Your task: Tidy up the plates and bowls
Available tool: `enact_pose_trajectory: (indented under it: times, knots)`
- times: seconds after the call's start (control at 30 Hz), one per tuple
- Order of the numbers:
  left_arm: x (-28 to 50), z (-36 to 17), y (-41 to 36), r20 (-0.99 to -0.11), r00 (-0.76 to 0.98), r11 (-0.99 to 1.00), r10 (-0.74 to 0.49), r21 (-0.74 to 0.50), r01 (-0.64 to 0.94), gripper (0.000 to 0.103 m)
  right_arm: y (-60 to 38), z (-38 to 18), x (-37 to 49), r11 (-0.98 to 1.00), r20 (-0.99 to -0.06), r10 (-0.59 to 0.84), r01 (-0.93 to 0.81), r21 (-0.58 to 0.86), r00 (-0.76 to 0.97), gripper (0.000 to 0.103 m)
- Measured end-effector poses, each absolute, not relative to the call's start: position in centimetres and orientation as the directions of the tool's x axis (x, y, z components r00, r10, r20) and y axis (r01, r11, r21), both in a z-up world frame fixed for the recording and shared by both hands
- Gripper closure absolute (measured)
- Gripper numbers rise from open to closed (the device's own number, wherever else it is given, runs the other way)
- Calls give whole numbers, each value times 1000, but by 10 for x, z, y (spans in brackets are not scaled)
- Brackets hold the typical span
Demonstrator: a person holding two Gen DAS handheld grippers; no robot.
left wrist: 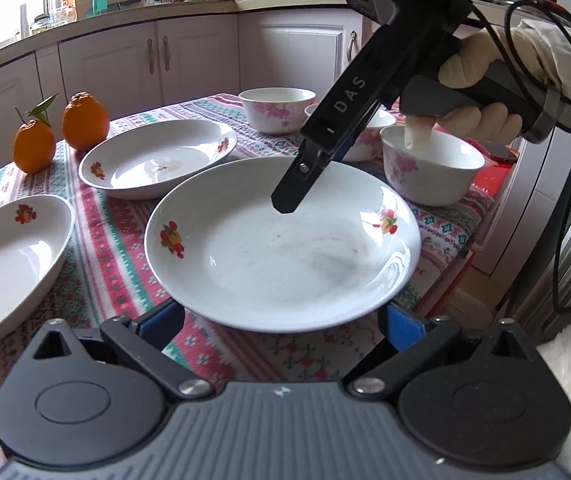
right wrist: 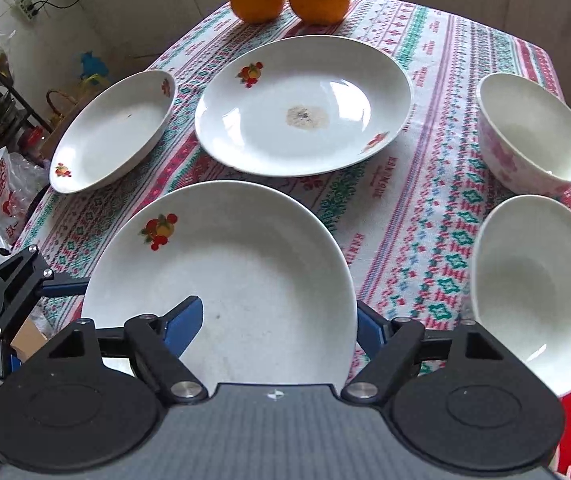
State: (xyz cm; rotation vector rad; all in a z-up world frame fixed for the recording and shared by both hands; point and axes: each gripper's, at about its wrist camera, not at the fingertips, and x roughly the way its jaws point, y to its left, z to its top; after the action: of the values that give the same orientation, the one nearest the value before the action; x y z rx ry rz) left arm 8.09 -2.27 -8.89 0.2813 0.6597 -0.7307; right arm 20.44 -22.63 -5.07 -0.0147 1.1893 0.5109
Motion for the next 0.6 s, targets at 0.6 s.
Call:
enact_pose_trajectory:
  times: [0.6]
  knots:
    - [86,-90,-11,-657,540,719,-526,-4,695,1,-215,-61,224,846,-875,438,-424,324,207,27]
